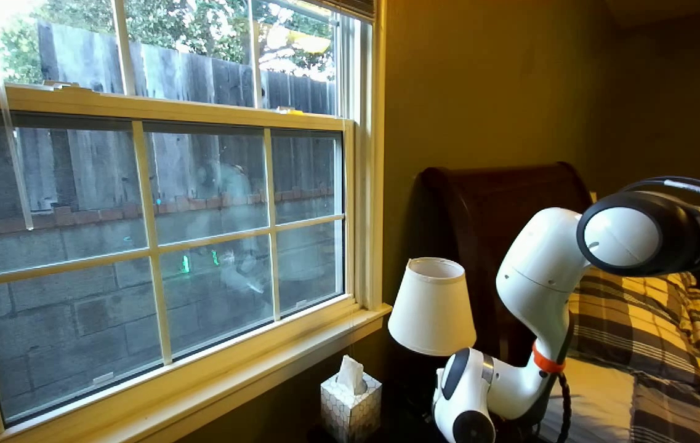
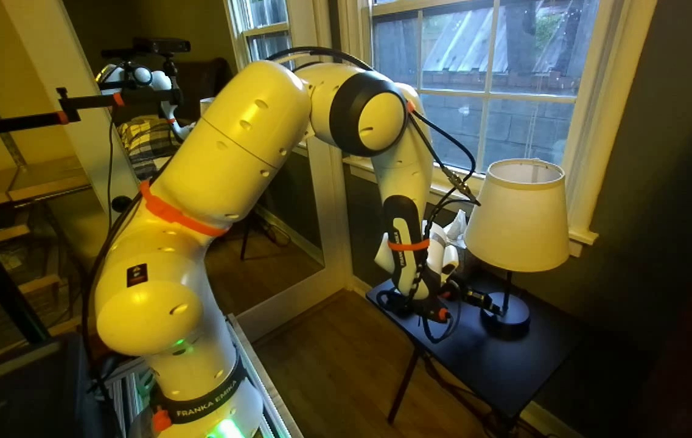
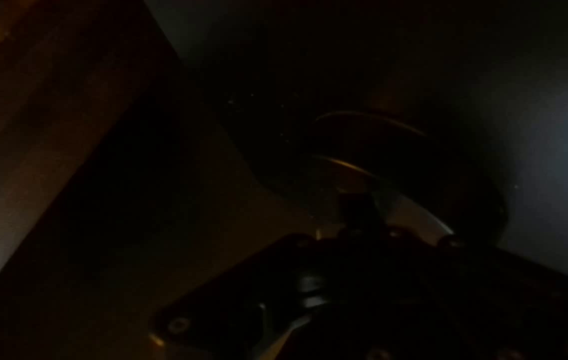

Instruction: Turn on the lamp

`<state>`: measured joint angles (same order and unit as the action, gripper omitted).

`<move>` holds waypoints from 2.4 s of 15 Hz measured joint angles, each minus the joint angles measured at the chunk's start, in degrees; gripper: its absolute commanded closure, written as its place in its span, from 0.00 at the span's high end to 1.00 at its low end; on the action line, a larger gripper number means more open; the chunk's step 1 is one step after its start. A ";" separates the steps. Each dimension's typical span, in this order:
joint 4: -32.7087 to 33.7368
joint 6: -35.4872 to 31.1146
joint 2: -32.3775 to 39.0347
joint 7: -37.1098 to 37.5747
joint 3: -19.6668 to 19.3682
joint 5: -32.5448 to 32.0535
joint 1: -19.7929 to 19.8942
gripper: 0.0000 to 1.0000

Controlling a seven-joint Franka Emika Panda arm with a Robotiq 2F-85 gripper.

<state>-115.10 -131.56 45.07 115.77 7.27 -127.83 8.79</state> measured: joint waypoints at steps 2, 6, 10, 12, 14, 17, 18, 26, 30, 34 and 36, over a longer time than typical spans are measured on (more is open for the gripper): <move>0.22 1.00 0.39 -0.92 -0.14 -0.36 -0.40 0.00; 0.43 3.59 1.08 -1.70 -0.17 -1.47 -1.13 0.00; 0.47 5.52 1.49 -2.32 -0.18 -2.42 -1.74 0.00; 0.53 6.11 1.72 -2.56 -0.19 -2.65 -1.88 0.00; 0.57 6.22 1.92 -2.77 -0.20 -2.74 -1.90 0.00; 0.65 6.24 1.99 -3.14 -0.20 -2.76 -1.90 0.00; 0.66 6.28 2.01 -3.22 -0.20 -2.76 -1.90 0.00; 0.72 9.66 2.63 -3.41 -0.21 -2.42 -2.14 0.00; 0.74 11.21 3.07 -3.67 -0.25 -2.02 -2.14 0.00; 1.10 11.29 3.48 -4.25 -0.25 -2.04 -2.20 0.00; 1.21 11.29 3.58 -4.57 -0.25 -2.16 -2.31 0.00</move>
<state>-113.89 -120.27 48.64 111.20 7.03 -129.99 6.48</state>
